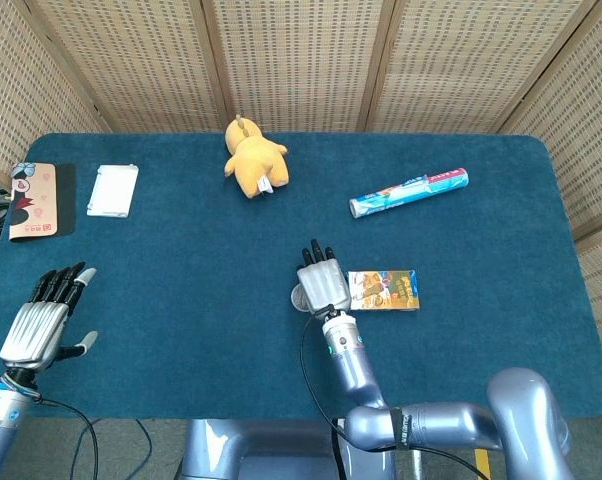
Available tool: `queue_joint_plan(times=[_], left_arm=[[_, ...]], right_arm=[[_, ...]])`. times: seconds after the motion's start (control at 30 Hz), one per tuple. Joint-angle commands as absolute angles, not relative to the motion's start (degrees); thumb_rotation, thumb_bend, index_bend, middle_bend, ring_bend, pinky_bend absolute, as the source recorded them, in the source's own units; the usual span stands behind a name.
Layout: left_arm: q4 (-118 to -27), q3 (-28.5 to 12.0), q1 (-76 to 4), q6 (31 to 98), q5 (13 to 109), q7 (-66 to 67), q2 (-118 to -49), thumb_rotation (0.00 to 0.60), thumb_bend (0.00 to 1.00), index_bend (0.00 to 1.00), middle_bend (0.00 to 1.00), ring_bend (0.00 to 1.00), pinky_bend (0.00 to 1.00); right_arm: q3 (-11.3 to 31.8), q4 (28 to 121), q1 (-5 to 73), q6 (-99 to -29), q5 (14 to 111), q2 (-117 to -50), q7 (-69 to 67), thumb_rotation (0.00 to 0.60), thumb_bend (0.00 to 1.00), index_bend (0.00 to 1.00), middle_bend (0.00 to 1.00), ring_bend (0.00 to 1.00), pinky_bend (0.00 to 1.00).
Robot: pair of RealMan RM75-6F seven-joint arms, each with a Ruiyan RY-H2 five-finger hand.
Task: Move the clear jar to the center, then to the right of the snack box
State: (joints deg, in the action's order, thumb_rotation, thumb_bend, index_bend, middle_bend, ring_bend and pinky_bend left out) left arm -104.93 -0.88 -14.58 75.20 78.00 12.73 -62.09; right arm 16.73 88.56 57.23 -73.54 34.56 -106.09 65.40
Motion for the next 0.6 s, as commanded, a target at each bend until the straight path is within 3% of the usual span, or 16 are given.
queue_joint_plan(times=[0.03, 0.6], left_arm=[[-104.96, -0.92, -14.50, 75.30, 78.05, 12.73, -62.07, 0.600, 0.29, 0.00, 0.00, 0.00, 0.00], [-106.10, -0.74, -14.28, 75.29, 78.41, 15.77, -62.69, 0.600, 0.29, 0.00, 0.00, 0.00, 0.00]], right_arm=[[16.94, 90.03, 56.59, -74.68, 34.71, -104.20, 65.77, 0.600, 0.00, 0.63, 0.16, 0.00, 0.19], [15.70, 97.36, 48.44, -75.16, 32.29, -87.06, 60.23, 0.600, 0.00, 0.63, 0.16, 0.00, 0.19]])
